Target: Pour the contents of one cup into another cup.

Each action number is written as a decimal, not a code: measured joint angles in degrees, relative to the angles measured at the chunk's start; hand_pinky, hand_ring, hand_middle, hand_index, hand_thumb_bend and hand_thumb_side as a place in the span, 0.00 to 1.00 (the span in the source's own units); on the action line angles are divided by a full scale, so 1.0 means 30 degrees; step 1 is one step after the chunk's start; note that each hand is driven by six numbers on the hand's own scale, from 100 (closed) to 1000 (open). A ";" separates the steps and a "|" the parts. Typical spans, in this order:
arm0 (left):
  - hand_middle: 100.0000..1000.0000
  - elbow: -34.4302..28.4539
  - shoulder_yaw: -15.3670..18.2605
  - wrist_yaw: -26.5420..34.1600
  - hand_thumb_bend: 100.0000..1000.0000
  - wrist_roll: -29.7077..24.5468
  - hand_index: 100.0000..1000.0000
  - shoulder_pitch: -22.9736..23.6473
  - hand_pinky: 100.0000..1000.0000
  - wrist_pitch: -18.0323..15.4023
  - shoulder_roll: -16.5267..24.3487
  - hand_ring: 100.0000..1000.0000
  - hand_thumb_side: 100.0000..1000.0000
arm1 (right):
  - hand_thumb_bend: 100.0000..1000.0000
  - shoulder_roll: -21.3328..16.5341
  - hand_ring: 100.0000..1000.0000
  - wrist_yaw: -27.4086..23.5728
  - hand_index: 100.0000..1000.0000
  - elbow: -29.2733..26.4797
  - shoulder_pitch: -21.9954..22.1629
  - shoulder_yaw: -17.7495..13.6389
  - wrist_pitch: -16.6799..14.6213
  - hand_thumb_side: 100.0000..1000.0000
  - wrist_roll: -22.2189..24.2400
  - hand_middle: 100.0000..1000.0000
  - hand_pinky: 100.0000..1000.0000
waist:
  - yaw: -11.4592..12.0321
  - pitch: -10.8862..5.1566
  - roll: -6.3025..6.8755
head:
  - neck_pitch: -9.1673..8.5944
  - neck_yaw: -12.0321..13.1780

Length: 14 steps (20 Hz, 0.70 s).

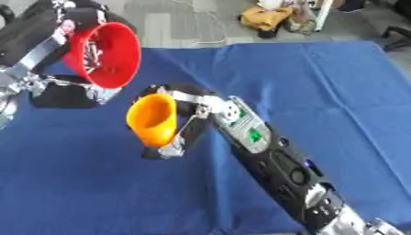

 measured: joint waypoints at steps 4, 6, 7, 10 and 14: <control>0.35 0.0341 -0.0109 -0.1382 0.19 0.0082 0.72 -0.0099 0.24 -0.0453 -0.0270 0.42 0.00 | 0.00 0.0100 0.31 -0.0075 0.57 -0.0079 -0.0001 0.0001 0.0054 0.00 0.0054 0.23 0.19 | -0.0078 0.0000 0.0002 | -0.0001 0.0030; 0.34 0.0542 -0.0123 -0.1838 0.20 0.0161 0.72 -0.0126 0.24 -0.0609 -0.0350 0.42 0.00 | 0.00 0.0108 0.31 -0.0091 0.57 -0.0112 -0.0002 0.0001 0.0063 0.00 0.0063 0.23 0.19 | -0.0090 0.0001 0.0002 | -0.0001 0.0034; 0.34 0.0648 -0.0126 -0.2022 0.20 0.0211 0.72 -0.0128 0.24 -0.0670 -0.0404 0.42 0.00 | 0.00 0.0109 0.31 -0.0112 0.57 -0.0113 -0.0002 0.0001 0.0065 0.00 0.0065 0.23 0.19 | -0.0092 0.0001 0.0002 | -0.0001 0.0037; 0.34 0.1014 -0.0149 -0.2436 0.19 0.0328 0.72 -0.0129 0.24 -0.0794 -0.0514 0.42 0.00 | 0.00 0.0113 0.31 -0.0135 0.57 -0.0124 -0.0002 0.0001 0.0067 0.00 0.0067 0.23 0.19 | -0.0118 0.0003 0.0001 | -0.0002 0.0041; 0.34 0.1543 -0.0223 -0.2675 0.19 0.0478 0.72 -0.0129 0.24 -0.0945 -0.0669 0.42 0.00 | 0.00 0.0118 0.31 -0.0146 0.57 -0.0221 -0.0003 0.0004 0.0076 0.00 0.0076 0.23 0.19 | -0.0148 0.0011 -0.0011 | -0.0004 0.0047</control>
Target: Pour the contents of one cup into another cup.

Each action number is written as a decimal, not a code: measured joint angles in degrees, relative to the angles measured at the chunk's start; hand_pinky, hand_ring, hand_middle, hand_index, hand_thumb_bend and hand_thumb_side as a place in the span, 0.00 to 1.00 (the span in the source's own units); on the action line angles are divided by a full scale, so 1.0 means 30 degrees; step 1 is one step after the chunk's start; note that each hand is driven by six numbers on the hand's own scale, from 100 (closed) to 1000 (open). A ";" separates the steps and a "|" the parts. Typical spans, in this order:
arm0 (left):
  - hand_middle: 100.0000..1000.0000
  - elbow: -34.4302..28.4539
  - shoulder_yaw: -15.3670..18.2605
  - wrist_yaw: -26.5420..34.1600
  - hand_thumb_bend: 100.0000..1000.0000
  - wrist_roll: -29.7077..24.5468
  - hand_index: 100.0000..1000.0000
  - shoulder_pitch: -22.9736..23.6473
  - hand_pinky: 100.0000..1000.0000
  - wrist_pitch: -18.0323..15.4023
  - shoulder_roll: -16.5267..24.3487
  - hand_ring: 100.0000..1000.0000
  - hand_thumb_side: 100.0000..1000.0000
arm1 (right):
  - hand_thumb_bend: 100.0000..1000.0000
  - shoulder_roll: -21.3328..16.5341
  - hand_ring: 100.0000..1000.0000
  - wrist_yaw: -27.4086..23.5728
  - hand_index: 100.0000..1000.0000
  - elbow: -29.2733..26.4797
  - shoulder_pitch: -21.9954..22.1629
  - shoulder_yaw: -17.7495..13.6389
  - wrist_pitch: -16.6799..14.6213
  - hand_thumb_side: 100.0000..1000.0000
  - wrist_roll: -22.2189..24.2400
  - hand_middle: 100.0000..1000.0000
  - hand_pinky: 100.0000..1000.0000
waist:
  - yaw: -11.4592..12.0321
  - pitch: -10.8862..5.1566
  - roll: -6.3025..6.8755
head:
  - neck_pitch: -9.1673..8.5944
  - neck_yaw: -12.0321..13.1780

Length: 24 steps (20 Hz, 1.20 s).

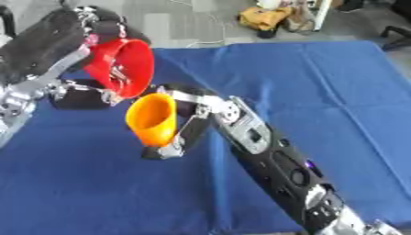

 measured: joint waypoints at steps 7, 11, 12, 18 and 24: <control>0.34 0.1173 0.0006 -0.0586 0.19 0.0156 0.72 -0.0002 0.23 -0.0122 -0.0473 0.42 0.00 | 0.00 0.0022 0.31 -0.0099 0.57 -0.0127 -0.0090 0.0052 0.0045 0.00 0.0045 0.23 0.19 | -0.0192 0.0102 -0.0169 | -0.0145 0.0038; 0.34 0.1688 0.0011 -0.1099 0.20 0.0439 0.71 -0.0173 0.24 -0.0445 -0.0652 0.42 0.00 | 0.00 0.0014 0.31 -0.0170 0.58 -0.0133 -0.0095 0.0044 0.0077 0.00 0.0077 0.23 0.19 | -0.0229 0.0104 -0.0202 | -0.0175 0.0089; 0.34 0.1739 0.0012 -0.1186 0.20 0.0491 0.71 -0.0192 0.24 -0.0523 -0.0657 0.42 0.00 | 0.00 0.0012 0.31 -0.0174 0.58 -0.0133 -0.0095 0.0043 0.0078 0.00 0.0078 0.23 0.19 | -0.0237 0.0104 -0.0211 | -0.0175 0.0092; 0.35 0.1619 0.0044 -0.1964 0.28 0.0525 0.71 -0.0356 0.25 -0.1048 -0.0659 0.30 0.00 | 0.00 0.0011 0.31 -0.0178 0.58 -0.0129 -0.0084 0.0052 0.0116 0.00 0.0116 0.23 0.19 | -0.0226 0.0102 -0.0216 | -0.0177 0.0139; 0.36 0.1160 0.0124 -0.2722 0.34 0.0429 0.70 -0.0396 0.26 -0.1388 -0.0593 0.29 0.00 | 0.00 0.0043 0.31 -0.0230 0.58 -0.0137 -0.0084 0.0074 0.0145 0.00 0.0145 0.23 0.19 | -0.0186 0.0098 -0.0204 | -0.0178 0.0141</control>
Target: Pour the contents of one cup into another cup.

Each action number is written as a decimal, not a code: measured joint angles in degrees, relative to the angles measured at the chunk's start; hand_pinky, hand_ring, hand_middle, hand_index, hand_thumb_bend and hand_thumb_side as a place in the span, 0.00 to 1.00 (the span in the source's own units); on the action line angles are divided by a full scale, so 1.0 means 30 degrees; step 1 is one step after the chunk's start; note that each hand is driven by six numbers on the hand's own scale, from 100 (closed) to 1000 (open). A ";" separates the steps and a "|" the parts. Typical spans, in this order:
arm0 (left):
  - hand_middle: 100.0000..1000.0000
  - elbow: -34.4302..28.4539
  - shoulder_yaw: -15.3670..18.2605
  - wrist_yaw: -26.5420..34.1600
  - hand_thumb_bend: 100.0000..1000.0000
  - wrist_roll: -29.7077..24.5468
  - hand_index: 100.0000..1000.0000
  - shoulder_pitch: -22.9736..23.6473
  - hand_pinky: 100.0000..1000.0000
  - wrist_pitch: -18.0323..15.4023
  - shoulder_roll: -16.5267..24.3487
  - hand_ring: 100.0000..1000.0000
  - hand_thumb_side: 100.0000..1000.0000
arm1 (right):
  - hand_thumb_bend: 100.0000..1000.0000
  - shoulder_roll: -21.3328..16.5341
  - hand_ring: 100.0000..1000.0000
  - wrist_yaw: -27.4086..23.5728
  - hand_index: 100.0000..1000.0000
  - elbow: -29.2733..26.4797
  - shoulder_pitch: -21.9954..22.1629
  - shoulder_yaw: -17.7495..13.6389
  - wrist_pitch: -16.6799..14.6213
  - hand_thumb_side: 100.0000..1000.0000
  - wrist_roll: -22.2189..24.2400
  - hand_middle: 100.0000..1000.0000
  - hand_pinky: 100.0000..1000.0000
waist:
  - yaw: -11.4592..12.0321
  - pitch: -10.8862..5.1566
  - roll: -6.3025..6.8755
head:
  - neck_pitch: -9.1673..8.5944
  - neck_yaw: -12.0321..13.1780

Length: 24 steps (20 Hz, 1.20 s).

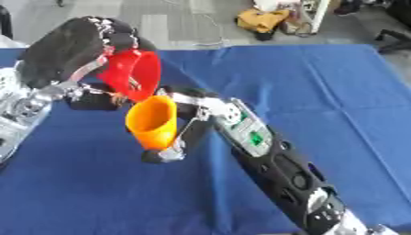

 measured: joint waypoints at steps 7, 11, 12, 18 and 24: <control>0.37 -0.0781 0.0036 -0.0660 0.38 -0.0164 0.70 -0.0102 0.27 -0.0477 0.0489 0.30 0.00 | 0.00 0.0027 0.31 -0.0112 0.58 -0.0096 0.0005 0.0002 0.0014 0.00 0.0015 0.23 0.19 | 0.0034 -0.0011 0.0090 | 0.0000 -0.0006; 0.37 -0.1098 0.0107 -0.0729 0.39 -0.0251 0.70 -0.0125 0.27 -0.0612 0.0631 0.31 0.00 | 0.00 0.0027 0.31 -0.0125 0.58 -0.0112 0.0018 -0.0003 0.0025 0.00 0.0026 0.23 0.18 | 0.0045 -0.0037 0.0108 | 0.0000 -0.0009; 0.37 -0.1149 0.0108 -0.0760 0.39 -0.0264 0.70 -0.0135 0.27 -0.0628 0.0631 0.31 0.00 | 0.00 0.0027 0.31 -0.0131 0.58 -0.0112 0.0024 -0.0005 0.0034 0.00 0.0036 0.23 0.18 | 0.0045 -0.0038 0.0110 | 0.0000 -0.0012; 0.37 -0.1242 0.0108 -0.0891 0.39 -0.0332 0.70 -0.0145 0.27 -0.0713 0.0631 0.31 0.00 | 0.00 0.0027 0.31 -0.0156 0.57 -0.0112 0.0036 -0.0014 0.0052 0.00 0.0054 0.23 0.18 | 0.0044 -0.0038 0.0116 | 0.0000 -0.0066; 0.37 -0.1242 0.0108 -0.1185 0.41 -0.0335 0.69 -0.0180 0.27 -0.0865 0.0631 0.31 0.00 | 0.00 0.0027 0.31 -0.0158 0.57 -0.0112 0.0043 -0.0016 0.0055 0.00 0.0056 0.23 0.18 | 0.0035 -0.0038 0.0123 | -0.0002 -0.0073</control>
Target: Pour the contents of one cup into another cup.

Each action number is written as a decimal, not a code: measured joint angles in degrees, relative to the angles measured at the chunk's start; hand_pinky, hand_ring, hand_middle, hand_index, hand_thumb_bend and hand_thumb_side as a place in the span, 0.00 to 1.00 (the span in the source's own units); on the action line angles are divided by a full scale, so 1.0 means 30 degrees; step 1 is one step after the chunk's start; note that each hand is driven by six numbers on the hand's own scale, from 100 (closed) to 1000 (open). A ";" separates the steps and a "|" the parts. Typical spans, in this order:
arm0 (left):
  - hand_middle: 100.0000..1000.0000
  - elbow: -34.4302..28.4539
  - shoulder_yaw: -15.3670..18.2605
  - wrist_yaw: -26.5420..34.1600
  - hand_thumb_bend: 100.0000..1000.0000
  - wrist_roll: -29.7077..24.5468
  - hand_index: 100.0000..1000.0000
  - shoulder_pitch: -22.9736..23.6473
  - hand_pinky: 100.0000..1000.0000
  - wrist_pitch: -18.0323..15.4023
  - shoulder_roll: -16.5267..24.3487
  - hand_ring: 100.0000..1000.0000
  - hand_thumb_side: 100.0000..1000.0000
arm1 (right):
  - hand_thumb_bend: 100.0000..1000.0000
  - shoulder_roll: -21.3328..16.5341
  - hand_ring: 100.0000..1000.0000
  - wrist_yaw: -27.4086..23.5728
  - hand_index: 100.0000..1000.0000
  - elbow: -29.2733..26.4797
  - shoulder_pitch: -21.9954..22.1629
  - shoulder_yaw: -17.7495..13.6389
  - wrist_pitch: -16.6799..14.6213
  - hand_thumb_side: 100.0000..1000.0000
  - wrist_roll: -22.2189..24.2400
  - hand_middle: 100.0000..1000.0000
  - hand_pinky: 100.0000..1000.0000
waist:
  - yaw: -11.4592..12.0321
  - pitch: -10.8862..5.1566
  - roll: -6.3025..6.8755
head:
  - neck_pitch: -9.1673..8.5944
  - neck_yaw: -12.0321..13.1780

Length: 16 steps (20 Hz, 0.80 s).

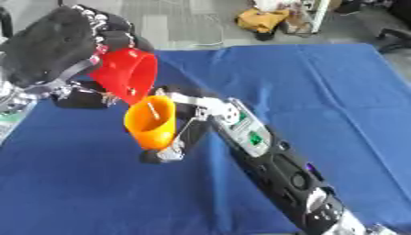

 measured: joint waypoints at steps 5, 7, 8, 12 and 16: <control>0.37 -0.0001 0.0000 -0.0168 0.41 -0.0015 0.69 -0.0030 0.27 -0.0105 0.0000 0.31 0.00 | 0.00 0.0000 0.31 -0.0001 0.57 0.0000 0.0001 -0.0002 0.0000 0.00 0.0001 0.23 0.18 | -0.0004 0.0000 0.0009 | -0.0035 -0.0001; 0.38 -0.0001 -0.0002 -0.0208 0.45 -0.0033 0.69 -0.0046 0.28 -0.0155 0.0000 0.33 0.00 | 0.00 0.0000 0.32 -0.0001 0.57 0.0000 0.0004 -0.0002 0.0000 0.00 0.0001 0.23 0.18 | -0.0004 0.0000 0.0015 | -0.0049 -0.0002; 0.38 -0.0012 -0.0006 -0.0313 0.48 -0.0072 0.69 -0.0093 0.29 -0.0229 0.0000 0.34 0.00 | 0.00 0.0000 0.32 -0.0001 0.57 0.0000 0.0007 -0.0002 0.0000 0.00 0.0001 0.23 0.18 | -0.0005 0.0000 0.0023 | -0.0052 -0.0003; 0.39 -0.0157 -0.0013 -0.1208 0.51 -0.0356 0.69 -0.0128 0.26 -0.0687 0.0002 0.35 0.00 | 0.00 0.0000 0.32 -0.0001 0.57 0.0000 0.0051 -0.0005 0.0001 0.00 0.0001 0.23 0.18 | -0.0018 0.0000 0.0054 | -0.0055 -0.0012; 0.39 -0.0263 -0.0009 -0.2125 0.57 -0.0430 0.69 -0.0128 0.28 -0.0955 0.0002 0.36 0.00 | 0.00 0.0000 0.32 -0.0001 0.57 0.0000 0.0052 -0.0006 0.0007 0.00 0.0008 0.23 0.18 | -0.0018 0.0000 0.0063 | -0.0056 -0.0029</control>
